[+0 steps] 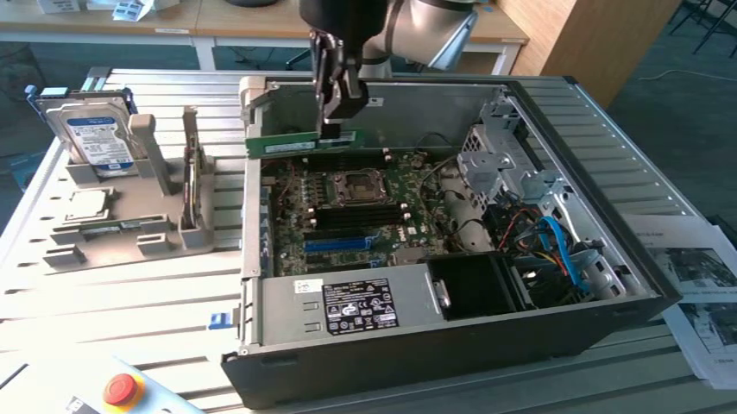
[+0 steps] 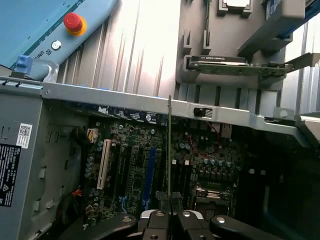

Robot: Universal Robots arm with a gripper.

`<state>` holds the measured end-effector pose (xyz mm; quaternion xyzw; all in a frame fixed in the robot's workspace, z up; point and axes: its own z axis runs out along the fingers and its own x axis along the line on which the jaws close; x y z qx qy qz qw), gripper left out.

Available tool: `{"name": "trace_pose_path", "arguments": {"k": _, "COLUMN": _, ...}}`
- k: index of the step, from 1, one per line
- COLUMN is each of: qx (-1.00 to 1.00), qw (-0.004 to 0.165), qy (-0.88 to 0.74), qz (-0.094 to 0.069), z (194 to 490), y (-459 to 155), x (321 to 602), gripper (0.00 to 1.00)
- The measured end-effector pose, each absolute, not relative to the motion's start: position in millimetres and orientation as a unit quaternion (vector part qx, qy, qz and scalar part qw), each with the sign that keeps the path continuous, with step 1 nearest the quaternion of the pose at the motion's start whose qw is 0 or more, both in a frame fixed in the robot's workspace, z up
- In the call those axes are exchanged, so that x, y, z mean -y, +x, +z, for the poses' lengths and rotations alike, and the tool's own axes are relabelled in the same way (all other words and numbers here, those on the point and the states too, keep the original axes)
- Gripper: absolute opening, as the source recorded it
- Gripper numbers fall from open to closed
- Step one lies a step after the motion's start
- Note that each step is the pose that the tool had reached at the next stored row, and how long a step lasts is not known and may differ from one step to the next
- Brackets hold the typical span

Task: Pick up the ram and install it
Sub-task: 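Pick up the ram and move it above insertion slot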

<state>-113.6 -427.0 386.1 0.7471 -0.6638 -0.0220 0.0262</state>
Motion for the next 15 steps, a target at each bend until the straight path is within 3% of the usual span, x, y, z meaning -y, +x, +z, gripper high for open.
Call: {"name": "trace_pose_path", "arguments": {"k": 15, "qx": 0.663, "qw": 0.026, "qy": 0.748, "qz": -0.022, "z": 386, "y": -70, "x": 429, "gripper": 0.12}}
